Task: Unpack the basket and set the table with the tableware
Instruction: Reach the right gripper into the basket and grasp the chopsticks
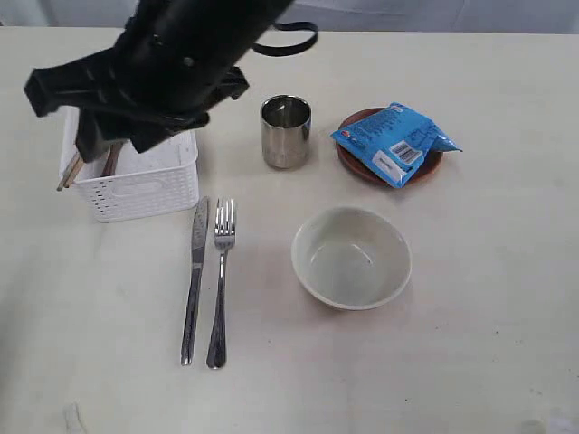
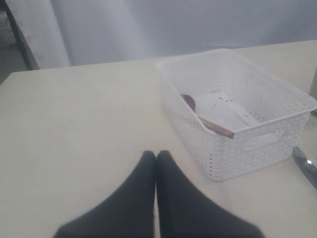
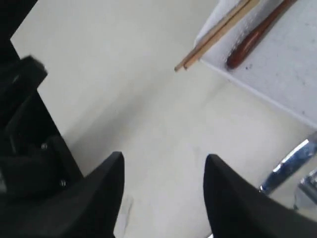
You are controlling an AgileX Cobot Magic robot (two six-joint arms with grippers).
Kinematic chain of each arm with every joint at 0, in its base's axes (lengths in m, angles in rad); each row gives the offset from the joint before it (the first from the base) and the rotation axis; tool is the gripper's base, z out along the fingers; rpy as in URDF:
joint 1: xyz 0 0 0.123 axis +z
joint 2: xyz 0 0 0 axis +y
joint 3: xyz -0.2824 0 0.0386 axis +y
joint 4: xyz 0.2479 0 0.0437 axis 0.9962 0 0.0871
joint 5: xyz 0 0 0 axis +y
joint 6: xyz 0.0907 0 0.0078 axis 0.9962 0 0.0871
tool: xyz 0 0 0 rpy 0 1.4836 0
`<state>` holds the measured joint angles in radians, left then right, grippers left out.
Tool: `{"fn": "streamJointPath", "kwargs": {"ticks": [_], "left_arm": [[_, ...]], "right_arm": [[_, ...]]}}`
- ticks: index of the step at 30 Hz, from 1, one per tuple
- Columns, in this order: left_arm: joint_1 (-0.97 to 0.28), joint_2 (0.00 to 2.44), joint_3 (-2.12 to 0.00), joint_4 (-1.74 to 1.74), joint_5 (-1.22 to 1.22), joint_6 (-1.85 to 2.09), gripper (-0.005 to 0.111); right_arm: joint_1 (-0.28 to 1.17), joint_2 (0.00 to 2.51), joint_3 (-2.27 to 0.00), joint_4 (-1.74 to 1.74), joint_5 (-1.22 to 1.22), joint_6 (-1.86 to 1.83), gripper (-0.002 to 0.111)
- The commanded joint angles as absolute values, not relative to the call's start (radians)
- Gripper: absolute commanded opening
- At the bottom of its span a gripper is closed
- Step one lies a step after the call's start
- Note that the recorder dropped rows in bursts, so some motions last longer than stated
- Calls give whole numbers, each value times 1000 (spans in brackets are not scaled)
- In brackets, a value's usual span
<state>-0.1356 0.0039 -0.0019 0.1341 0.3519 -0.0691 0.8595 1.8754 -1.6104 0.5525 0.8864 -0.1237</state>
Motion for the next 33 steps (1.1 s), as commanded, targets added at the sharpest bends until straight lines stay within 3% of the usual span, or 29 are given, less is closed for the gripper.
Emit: {"fn": "streamJointPath", "kwargs": {"ticks": [1,14,33], "left_arm": [[-139,0,0,134,343,-68,0],[-139,0,0,134,343,-68,0],[-139,0,0,134,343,-68,0]], "right_arm": [[863,2075,-1836,559,896,0,48],[863,2443,-2253,560,1028,150,48],[863,2520,-2279,732,948,123,44]]}}
